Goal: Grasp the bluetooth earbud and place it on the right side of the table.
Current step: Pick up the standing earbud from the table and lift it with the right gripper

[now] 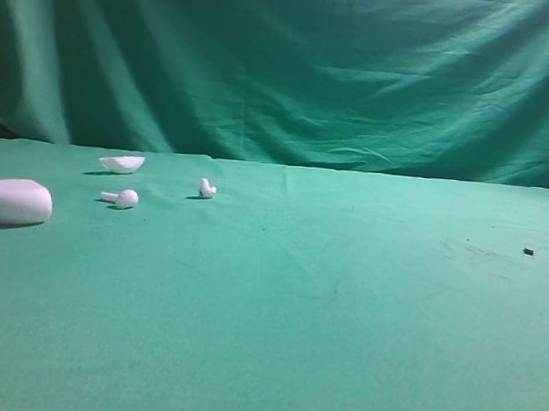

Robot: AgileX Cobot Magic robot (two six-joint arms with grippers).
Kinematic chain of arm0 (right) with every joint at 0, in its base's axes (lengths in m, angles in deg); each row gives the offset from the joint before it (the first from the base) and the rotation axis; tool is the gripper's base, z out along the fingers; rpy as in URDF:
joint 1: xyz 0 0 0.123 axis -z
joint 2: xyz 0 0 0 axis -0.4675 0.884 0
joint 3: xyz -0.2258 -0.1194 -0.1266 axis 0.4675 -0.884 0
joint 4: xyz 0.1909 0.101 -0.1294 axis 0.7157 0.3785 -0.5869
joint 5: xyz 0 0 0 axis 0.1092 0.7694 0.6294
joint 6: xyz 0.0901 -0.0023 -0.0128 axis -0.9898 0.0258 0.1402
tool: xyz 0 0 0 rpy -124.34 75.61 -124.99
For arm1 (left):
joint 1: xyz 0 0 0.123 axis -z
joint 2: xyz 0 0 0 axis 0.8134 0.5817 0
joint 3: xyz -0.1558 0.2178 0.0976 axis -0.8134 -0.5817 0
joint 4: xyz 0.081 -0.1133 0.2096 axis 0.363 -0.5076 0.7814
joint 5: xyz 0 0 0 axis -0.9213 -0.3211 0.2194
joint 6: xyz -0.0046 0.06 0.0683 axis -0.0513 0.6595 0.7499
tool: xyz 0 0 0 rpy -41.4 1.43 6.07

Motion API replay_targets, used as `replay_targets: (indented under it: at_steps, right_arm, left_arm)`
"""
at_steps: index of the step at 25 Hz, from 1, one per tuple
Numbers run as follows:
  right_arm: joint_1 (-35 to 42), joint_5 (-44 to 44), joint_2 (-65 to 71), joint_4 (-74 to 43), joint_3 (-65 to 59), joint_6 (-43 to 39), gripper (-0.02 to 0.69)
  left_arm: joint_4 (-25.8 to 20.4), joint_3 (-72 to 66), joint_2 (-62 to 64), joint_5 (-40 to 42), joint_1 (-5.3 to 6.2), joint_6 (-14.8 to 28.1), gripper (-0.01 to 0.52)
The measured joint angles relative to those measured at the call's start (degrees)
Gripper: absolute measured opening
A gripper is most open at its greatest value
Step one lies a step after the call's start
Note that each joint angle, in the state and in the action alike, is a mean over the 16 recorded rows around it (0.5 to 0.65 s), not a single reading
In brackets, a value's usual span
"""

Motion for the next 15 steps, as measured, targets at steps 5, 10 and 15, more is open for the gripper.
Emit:
replay_targets:
  at_steps: [5,10,15]
  right_arm:
    - [0.0,-9.9,0.0,1.8,-0.1,-1.6,0.0]
    - [0.0,-21.8,0.3,4.2,1.0,-3.8,0.0]
    - [0.0,-25.9,4.3,6.6,6.5,-5.7,0.0]
  left_arm:
    - [0.0,0.0,0.0,0.0,0.0,0.0,0.0]
    - [0.0,0.0,0.0,0.0,0.0,0.0,0.0]
    - [0.0,0.0,0.0,0.0,0.0,0.0,0.0]
